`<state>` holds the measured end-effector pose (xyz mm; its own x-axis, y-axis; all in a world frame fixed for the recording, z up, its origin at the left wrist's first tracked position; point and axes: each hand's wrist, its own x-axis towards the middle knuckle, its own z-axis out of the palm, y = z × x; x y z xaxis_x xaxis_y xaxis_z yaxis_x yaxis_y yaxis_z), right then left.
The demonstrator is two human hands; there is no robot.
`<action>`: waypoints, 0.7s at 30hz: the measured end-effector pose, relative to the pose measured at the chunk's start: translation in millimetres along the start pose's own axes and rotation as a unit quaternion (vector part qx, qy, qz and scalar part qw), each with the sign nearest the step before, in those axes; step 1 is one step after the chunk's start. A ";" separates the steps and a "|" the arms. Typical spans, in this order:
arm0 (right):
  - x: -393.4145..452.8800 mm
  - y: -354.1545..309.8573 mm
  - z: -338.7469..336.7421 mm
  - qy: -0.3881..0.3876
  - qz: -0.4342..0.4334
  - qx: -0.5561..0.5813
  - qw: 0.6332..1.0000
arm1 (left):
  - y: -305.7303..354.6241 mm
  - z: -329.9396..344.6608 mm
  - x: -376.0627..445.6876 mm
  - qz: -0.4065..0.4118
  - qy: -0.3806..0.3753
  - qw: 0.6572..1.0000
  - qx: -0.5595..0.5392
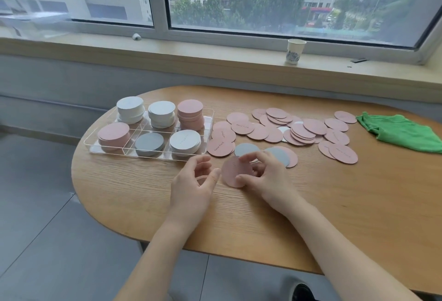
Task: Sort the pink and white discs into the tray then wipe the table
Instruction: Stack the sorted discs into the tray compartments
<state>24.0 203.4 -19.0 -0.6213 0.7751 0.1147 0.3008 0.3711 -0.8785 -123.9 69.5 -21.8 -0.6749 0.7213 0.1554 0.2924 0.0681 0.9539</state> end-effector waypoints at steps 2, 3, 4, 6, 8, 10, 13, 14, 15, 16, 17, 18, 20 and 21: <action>-3.3 -0.6 -0.9 -0.010 -0.012 0.104 0.994 | -0.3 -0.4 1.4 -0.006 -0.007 1.000 -0.018; -4.7 -2.7 -1.4 -0.015 -0.016 0.149 0.989 | -0.3 -1.1 2.0 -0.011 -0.014 0.999 -0.030; -4.5 -4.0 -0.9 -0.021 -0.020 0.183 0.983 | -0.3 -1.9 2.3 -0.017 -0.023 0.998 -0.048; -4.0 -8.8 2.7 -0.041 -0.031 0.220 0.974 | 0.9 -5.4 2.9 -0.037 -0.051 0.993 -0.101; -2.4 -14.5 8.5 -0.060 -0.044 0.227 0.971 | 2.0 -10.4 5.3 -0.073 -0.092 0.979 -0.169; 1.4 -18.8 13.4 -0.075 -0.057 0.216 0.972 | 3.3 -14.6 6.2 -0.112 -0.143 0.952 -0.246; 13.1 -22.7 13.2 -0.091 -0.079 0.195 0.973 | 3.2 -15.4 6.4 -0.124 -0.171 0.942 -0.259; 19.1 -23.1 11.9 -0.084 -0.085 0.178 0.977 | 2.6 -15.1 6.7 -0.124 -0.163 0.945 -0.257; 25.8 -22.6 10.1 -0.065 -0.090 0.150 0.983 | 1.6 -15.4 7.4 -0.129 -0.149 0.944 -0.264; 34.5 -20.0 8.7 -0.034 -0.090 0.102 0.990 | 1.2 -15.6 8.3 -0.138 -0.133 0.941 -0.278; 43.2 -18.7 8.0 -0.001 -0.090 0.047 0.995 | 1.1 -16.2 8.5 -0.148 -0.120 0.936 -0.294; 52.5 -17.4 8.4 0.028 -0.089 -0.007 0.996 | -0.4 -16.9 8.8 -0.157 -0.111 0.931 -0.310; 71.7 -15.0 11.6 0.037 -0.085 -0.093 0.991 | -0.7 -17.9 8.2 -0.174 -0.090 0.918 -0.344; 80.1 -13.8 14.8 0.020 -0.079 -0.126 0.989 | 0.1 -18.5 7.4 -0.184 -0.083 0.910 -0.363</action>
<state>-40.6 252.8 -4.6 -0.6477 0.7144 0.2647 0.3758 0.6017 -0.7048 -141.4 62.2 -15.8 -0.5076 0.8399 -0.1922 -0.4973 -0.1034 0.8614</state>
